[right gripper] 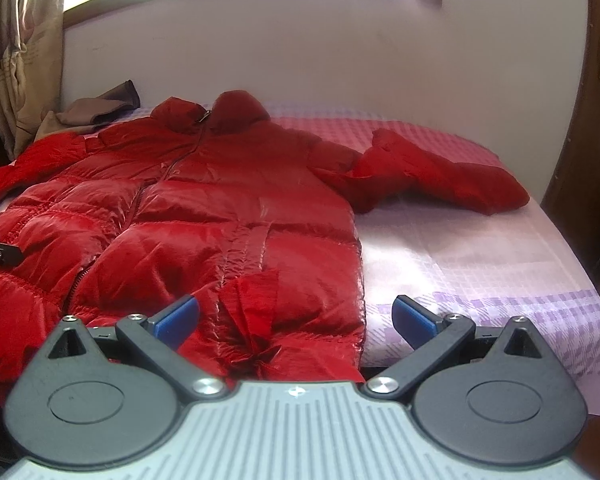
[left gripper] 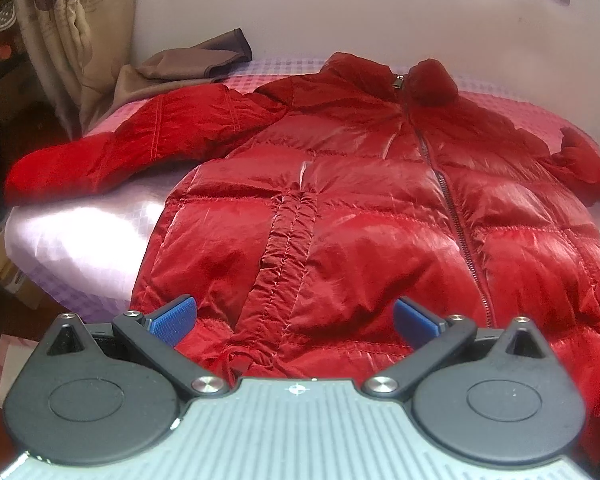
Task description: Fold large clothes
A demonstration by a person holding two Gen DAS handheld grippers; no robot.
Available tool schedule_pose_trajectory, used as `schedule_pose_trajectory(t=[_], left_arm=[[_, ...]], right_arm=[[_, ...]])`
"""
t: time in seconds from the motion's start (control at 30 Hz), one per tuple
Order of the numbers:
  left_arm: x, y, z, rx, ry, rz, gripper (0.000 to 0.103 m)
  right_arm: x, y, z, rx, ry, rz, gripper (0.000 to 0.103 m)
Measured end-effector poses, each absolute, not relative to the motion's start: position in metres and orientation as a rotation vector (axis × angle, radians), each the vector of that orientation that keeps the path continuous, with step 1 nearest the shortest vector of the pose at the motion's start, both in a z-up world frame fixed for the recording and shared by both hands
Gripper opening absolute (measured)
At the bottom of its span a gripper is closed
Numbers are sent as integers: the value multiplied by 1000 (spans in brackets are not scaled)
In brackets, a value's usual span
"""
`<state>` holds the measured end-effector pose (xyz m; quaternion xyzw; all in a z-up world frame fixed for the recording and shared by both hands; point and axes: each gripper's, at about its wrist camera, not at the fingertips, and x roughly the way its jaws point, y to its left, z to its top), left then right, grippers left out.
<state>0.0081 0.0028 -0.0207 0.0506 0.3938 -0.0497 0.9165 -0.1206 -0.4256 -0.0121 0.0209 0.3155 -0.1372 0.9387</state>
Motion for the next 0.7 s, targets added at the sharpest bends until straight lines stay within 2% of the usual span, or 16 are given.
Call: schedule_pose_trajectory(t=[0.7], left_arm=[[14, -7, -6, 124, 763, -126, 103]], right_arm=[[-108, -439, -12, 59, 658, -277, 103]])
